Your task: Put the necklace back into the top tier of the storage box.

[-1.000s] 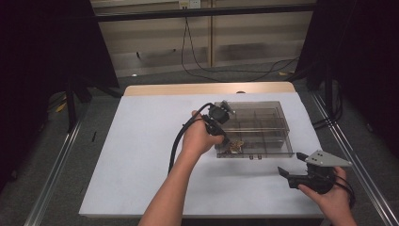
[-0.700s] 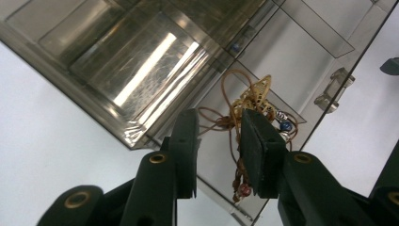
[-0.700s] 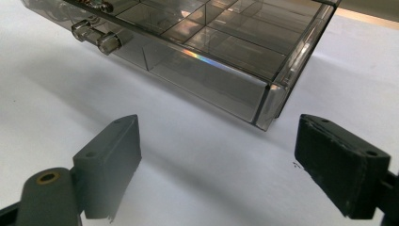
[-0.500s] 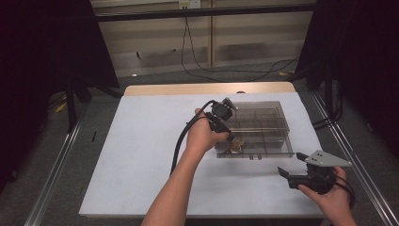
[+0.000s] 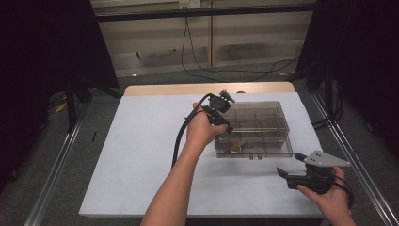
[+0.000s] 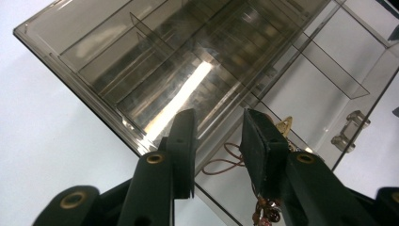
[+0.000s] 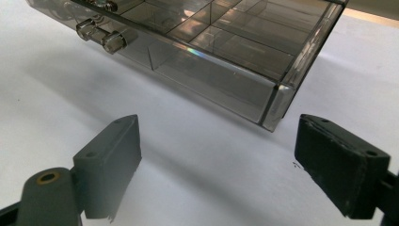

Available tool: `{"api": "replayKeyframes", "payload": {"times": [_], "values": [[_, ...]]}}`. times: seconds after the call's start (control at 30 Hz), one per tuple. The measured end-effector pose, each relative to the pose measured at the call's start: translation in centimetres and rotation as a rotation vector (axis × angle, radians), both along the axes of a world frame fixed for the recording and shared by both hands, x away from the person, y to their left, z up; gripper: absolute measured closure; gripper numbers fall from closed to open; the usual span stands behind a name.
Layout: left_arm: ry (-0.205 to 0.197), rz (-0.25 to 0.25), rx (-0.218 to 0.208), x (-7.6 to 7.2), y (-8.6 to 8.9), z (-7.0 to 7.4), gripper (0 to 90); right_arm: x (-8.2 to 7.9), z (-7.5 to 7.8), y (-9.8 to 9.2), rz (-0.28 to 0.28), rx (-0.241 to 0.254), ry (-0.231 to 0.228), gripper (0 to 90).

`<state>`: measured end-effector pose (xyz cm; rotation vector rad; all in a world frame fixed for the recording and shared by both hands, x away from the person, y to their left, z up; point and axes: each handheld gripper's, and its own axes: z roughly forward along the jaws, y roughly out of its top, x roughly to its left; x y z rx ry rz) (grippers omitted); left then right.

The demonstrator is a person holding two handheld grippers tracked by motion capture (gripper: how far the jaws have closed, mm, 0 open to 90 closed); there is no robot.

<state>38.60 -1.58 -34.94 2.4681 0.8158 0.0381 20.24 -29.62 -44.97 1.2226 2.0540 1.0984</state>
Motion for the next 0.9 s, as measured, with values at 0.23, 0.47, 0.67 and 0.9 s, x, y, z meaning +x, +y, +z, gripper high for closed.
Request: {"api": "replayKeyframes", "payload": {"times": [0.23, 0.47, 0.67, 0.9], "values": [[-0.009, 0.017, 0.025, 0.58, -0.05, -0.46, 75.2, -0.04, 0.04, 0.11, 0.002, 0.002, 0.0, 15.5], [-0.019, 0.023, 0.027, 0.8, -0.17, -0.67, 84.9, -0.12, 0.14, 0.19, 0.002, 0.005, 0.004, 16.9], [-0.027, 0.018, 0.048, 0.7, -0.29, -0.64, 88.5, -0.22, 0.22, 0.24, 0.003, 0.009, 0.006, 18.6], [-0.024, 0.02, 0.052, 0.59, -0.42, -0.67, 90.0, -0.37, 0.37, 0.37, 0.002, 0.016, 0.014, 21.9]]}}
